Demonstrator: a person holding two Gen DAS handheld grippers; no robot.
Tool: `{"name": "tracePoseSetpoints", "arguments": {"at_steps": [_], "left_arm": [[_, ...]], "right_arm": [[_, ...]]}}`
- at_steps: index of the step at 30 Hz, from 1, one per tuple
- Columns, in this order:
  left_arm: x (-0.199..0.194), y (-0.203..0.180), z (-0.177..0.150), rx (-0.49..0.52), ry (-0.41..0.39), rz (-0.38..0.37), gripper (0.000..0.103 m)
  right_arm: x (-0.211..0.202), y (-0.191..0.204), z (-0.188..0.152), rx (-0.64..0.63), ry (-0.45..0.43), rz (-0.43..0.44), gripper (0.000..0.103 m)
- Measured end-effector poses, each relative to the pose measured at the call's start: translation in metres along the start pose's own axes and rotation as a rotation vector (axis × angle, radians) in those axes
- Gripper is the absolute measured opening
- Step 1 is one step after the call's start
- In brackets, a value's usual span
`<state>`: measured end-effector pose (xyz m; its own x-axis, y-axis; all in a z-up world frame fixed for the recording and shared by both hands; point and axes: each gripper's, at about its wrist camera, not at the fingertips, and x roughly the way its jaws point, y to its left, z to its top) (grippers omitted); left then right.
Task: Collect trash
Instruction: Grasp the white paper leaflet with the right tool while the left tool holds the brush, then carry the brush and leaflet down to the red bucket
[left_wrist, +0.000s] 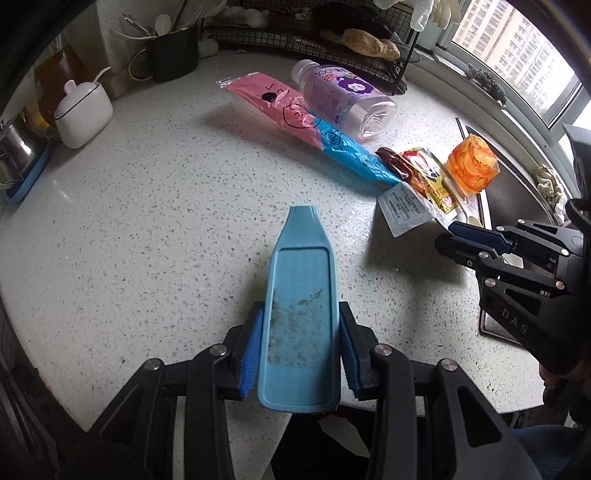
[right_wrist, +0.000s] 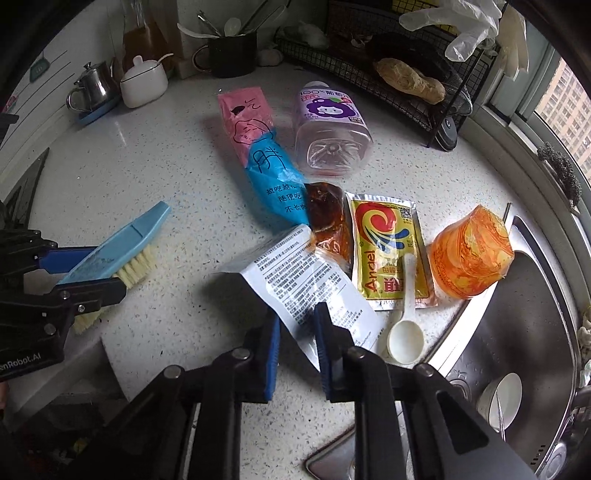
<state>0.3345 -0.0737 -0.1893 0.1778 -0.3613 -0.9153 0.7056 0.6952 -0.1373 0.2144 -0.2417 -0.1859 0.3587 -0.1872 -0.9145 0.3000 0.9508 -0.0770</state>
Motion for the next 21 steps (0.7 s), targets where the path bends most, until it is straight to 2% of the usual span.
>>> {"name": "tracePoseSetpoints", "arguments": {"at_steps": [3,10,21], "left_arm": [[-0.01,-0.008,-0.007,-0.052,-0.018,0.026,0.036],[-0.037,-0.024,-0.028,-0.16,-0.067,0.096,0.035],[-0.068,-0.03,-0.069,-0.257,-0.117,0.126,0.035]], "right_arm": [[-0.009,-0.006,0.002,-0.029,-0.019,0.044,0.007],[-0.031,-0.01,-0.003,-0.128,-0.057,0.159,0.003],[-0.054,0.015,-0.02,-0.216,-0.071,0.293,0.001]]}}
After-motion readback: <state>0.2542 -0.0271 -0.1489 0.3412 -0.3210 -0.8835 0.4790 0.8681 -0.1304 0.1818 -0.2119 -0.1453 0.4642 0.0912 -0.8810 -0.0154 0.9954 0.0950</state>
